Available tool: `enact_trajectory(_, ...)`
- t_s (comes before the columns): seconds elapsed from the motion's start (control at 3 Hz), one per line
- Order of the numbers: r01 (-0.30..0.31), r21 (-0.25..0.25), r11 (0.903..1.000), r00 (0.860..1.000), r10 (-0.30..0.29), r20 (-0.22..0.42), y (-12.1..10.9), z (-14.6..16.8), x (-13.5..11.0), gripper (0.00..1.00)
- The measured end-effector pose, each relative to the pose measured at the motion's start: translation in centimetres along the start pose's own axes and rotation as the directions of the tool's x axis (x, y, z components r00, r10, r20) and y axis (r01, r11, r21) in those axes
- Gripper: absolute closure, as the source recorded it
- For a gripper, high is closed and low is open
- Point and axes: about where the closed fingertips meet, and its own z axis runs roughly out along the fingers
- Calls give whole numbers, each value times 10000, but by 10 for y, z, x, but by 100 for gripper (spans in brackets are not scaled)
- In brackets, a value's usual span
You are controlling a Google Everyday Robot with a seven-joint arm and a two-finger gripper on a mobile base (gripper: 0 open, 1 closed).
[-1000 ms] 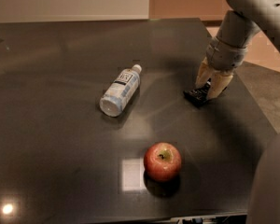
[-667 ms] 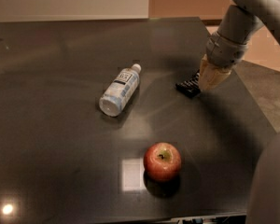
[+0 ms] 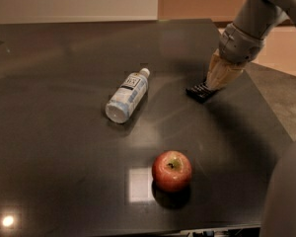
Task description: Move rxbar chocolate near blue plastic bottle
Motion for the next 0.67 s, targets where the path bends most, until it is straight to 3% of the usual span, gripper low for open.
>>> enact_trajectory(0.33, 12, 354, 9994, 10000, -11, -24, -11, 3, 1, 83)
enact_trajectory(0.67, 17, 618, 9981, 10000, -14, -42, -20, 5, 2, 59)
